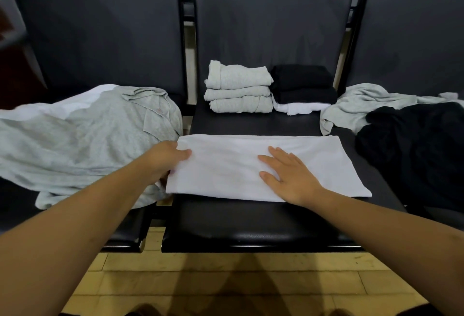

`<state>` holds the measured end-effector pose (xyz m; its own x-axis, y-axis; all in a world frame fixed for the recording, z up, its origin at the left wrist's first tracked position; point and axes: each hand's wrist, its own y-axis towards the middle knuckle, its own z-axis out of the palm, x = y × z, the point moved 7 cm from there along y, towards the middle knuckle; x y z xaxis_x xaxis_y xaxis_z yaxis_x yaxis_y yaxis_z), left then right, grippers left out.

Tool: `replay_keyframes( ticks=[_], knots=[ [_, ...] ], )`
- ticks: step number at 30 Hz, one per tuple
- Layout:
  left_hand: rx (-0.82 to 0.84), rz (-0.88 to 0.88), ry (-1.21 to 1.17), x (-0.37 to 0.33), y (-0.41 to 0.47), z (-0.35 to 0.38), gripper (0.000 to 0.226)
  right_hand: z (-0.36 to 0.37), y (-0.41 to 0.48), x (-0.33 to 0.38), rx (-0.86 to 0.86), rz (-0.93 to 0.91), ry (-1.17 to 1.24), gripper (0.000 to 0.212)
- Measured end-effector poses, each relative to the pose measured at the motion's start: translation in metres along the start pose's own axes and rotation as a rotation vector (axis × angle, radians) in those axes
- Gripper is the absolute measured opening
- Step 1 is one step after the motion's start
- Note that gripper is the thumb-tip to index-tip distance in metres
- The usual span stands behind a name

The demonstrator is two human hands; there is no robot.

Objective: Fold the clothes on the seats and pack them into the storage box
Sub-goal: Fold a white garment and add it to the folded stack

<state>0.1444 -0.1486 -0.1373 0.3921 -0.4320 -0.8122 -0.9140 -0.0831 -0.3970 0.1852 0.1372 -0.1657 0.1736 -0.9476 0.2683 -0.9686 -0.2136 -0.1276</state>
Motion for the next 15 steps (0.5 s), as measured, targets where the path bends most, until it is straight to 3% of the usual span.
replay_keyframes(
  ticks=[3,6,9,10,12,15],
  knots=[
    [0.065,0.000,-0.140,-0.012,-0.011,-0.003,0.011,0.002,0.003,0.008,0.004,-0.007,-0.010,0.056],
    [0.058,0.066,-0.168,-0.034,-0.020,-0.008,0.019,0.007,0.007,0.027,-0.016,0.008,0.033,0.055],
    [0.079,0.144,-0.155,-0.056,-0.030,-0.006,0.014,0.009,0.015,0.053,-0.008,0.026,0.205,0.052],
    [0.084,0.155,-0.144,-0.061,-0.033,-0.004,0.010,0.009,0.017,0.060,0.003,0.040,0.374,0.050],
    [0.100,0.200,-0.123,-0.072,-0.036,0.007,0.004,0.009,0.019,0.068,0.050,0.116,0.940,0.047],
    [0.125,0.269,-0.070,-0.088,-0.042,0.031,0.012,-0.002,0.024,0.068,0.089,0.248,1.608,0.052]
  ],
)
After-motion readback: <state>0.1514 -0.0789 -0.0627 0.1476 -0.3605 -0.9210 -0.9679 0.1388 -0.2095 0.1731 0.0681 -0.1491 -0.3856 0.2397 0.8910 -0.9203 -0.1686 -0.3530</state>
